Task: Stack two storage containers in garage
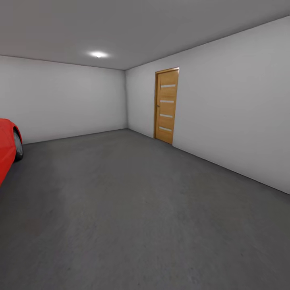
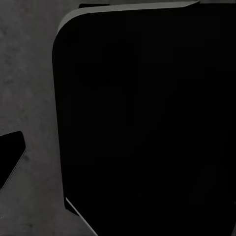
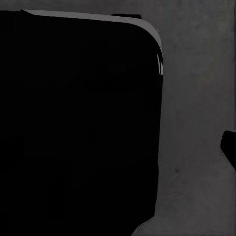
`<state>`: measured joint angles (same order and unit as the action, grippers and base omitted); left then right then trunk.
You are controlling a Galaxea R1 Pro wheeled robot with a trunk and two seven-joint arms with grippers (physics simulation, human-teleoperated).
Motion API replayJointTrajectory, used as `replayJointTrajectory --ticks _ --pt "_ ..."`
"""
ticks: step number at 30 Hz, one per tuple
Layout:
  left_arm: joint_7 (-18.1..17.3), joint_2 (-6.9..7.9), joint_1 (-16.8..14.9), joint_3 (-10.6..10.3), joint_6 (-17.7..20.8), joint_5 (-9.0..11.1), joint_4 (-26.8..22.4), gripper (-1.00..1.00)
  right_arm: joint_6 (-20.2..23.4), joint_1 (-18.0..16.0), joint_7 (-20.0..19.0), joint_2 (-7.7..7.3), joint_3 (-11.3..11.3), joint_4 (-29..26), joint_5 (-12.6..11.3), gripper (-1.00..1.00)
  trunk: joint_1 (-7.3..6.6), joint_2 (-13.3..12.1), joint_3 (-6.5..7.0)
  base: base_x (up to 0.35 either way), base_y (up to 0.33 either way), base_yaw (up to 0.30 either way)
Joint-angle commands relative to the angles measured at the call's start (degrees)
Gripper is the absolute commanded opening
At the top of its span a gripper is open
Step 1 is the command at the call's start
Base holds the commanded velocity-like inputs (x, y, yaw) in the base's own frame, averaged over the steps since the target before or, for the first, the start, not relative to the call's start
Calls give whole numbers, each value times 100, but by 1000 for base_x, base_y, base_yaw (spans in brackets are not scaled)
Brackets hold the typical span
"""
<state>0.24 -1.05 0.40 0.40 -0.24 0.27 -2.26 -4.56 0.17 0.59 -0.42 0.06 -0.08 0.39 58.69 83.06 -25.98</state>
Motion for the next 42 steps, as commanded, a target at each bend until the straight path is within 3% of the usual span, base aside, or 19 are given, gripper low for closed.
replayJointTrajectory --ticks 1,42 --pt "3 -1 3 3 -3 5 -11 100 -18 1 8 1 1 -1 4 100 4 2 -3 337 0 0" --pt "11 -1 3 12 -6 17 -11 100 -18 1 12 6 21 -1 4 100 4 2 -3 316 0 0"
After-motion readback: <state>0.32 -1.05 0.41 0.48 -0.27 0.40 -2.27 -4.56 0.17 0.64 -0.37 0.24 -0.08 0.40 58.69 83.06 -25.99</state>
